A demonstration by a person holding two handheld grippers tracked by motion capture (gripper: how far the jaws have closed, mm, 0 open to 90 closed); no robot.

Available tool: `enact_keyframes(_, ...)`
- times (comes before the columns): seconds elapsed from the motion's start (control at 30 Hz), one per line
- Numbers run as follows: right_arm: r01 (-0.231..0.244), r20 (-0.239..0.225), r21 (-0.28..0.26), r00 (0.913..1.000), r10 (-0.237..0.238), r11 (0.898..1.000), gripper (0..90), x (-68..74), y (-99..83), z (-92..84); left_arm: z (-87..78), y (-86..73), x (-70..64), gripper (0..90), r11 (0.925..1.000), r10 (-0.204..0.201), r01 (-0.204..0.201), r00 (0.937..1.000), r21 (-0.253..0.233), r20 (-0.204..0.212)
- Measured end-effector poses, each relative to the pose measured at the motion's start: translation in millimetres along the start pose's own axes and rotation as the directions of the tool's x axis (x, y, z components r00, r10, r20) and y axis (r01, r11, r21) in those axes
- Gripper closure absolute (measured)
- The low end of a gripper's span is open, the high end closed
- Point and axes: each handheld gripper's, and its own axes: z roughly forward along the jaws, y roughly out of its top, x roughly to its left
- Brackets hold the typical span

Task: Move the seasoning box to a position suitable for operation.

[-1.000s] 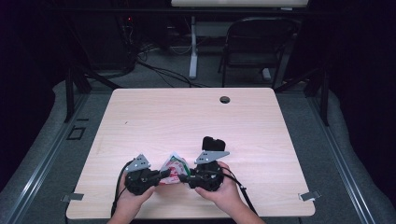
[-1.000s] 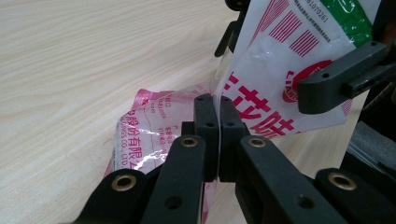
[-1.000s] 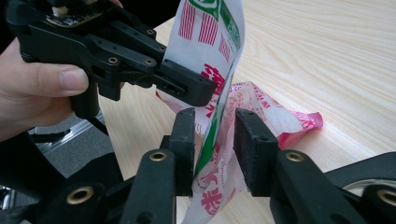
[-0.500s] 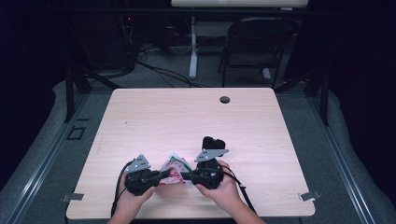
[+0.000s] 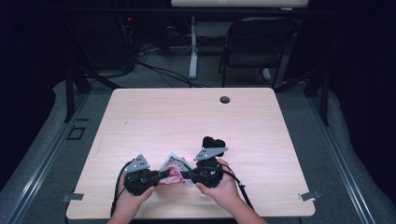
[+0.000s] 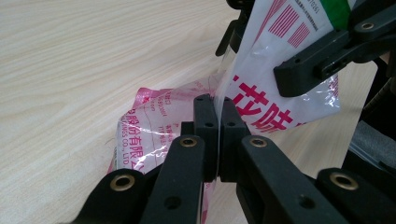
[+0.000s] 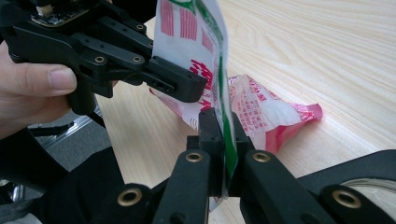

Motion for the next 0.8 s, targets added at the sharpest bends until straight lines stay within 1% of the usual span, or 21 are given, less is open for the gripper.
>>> enact_keyframes(0.07, 0.002, 0.002, 0.0, 1.0, -0.002, 1.0, 90.0, -0.8, 1.2, 0.0, -0.7, -0.2, 0.8, 87.9, 1.0, -0.006, 0.006, 1.0, 0.002, 0.001)
enact_keyframes(0.13, 0.011, 0.007, 0.006, 0.9999, -0.011, 1.0, 90.0, -1.1, 2.6, -0.3, -1.0, -0.5, 2.4, 84.3, 1.0, -0.009, 0.009, 0.9999, -0.002, 0.007)
enact_keyframes(0.17, 0.014, 0.006, 0.005, 0.9999, -0.015, 1.0, 90.0, -1.4, 3.0, 0.1, -0.7, -1.0, 2.9, 82.9, 0.9998, -0.014, 0.014, 0.9998, -0.013, 0.013)
enact_keyframes(0.23, 0.015, 0.008, 0.001, 0.9999, -0.015, 1.0, 90.0, -2.0, 3.9, 0.2, -1.6, -1.0, 5.0, 79.3, 0.9999, -0.013, 0.013, 0.9997, -0.009, 0.019)
enact_keyframes(0.3, 0.018, 0.007, -0.004, 0.9998, -0.018, 1.0, 90.0, -2.8, 4.7, 0.0, -1.2, -1.8, 6.7, 73.7, 0.9997, -0.014, 0.015, 0.9996, -0.021, 0.025)
enact_keyframes(0.33, 0.023, 0.005, -0.004, 0.9997, -0.023, 1.0, 90.0, -3.3, 5.2, -0.2, -1.4, -2.0, 7.7, 70.5, 0.9997, -0.016, 0.016, 0.9997, -0.02, 0.02)
enact_keyframes(0.4, 0.028, 0.002, -0.004, 0.9996, -0.028, 1.0, 90.0, -3.4, 6.2, -0.5, -1.1, -2.9, 10.4, 66.9, 0.9996, -0.022, 0.022, 0.9996, -0.016, 0.016)
enact_keyframes(0.47, 0.035, -0.002, -0.01, 0.9994, -0.035, 0.999, 90.0, -4.0, 7.6, -0.2, -0.2, -4.1, 12.3, 65.8, 0.9996, -0.025, 0.025, 0.9995, -0.016, 0.021)
enact_keyframes(0.5, 0.042, -0.003, -0.005, 0.9991, -0.042, 0.999, 90.0, -4.9, 8.7, -0.7, -0.4, -4.2, 13.0, 65.5, 0.9998, -0.02, 0.02, 0.9996, -0.004, 0.019)
enact_keyframes(0.53, 0.04, -0.004, -0.015, 0.9992, -0.04, 0.999, 90.0, -5.3, 9.3, -0.4, -0.2, -4.5, 13.5, 65.3, 0.9998, -0.021, 0.021, 0.9995, -0.002, 0.024)
enact_keyframes(0.57, 0.042, -0.005, -0.011, 0.9991, -0.042, 0.999, 90.0, -6.0, 10.2, -1.0, 0.6, -5.1, 13.9, 65.0, 0.9997, -0.023, 0.023, 0.9995, -0.005, 0.024)
enact_keyframes(0.6, 0.038, -0.007, -0.023, 0.9993, -0.038, 0.999, 90.0, -6.5, 11.1, -0.9, 1.0, -5.4, 14.3, 64.3, 0.9997, -0.024, 0.024, 0.9993, -0.002, 0.027)
enact_keyframes(0.63, 0.038, -0.003, -0.024, 0.9993, -0.038, 0.999, 90.0, -6.6, 12.1, -1.3, 1.6, -5.7, 14.5, 63.3, 0.9998, -0.019, 0.02, 0.9995, -0.001, 0.023)
enact_keyframes(0.73, 0.046, -0.016, -0.028, 0.9988, -0.046, 0.999, 90.0, -7.9, 14.3, -1.7, 3.6, -6.9, 15.8, 60.8, 0.9998, -0.014, 0.014, 0.9997, 0.014, 0.018)
enact_keyframes(0.77, 0.047, -0.016, -0.028, 0.9987, -0.047, 0.999, 90.0, -8.0, 14.7, -1.7, 5.0, -7.6, 17.0, 60.0, 0.9997, -0.006, 0.006, 0.9999, 0.023, 0.013)
enact_keyframes(0.8, 0.048, -0.017, -0.028, 0.9987, -0.048, 0.998, 90.0, -8.3, 15.3, -1.8, 6.0, -8.0, 17.5, 58.1, 0.9995, -0.009, 0.008, 0.9999, 0.032, 0.009)
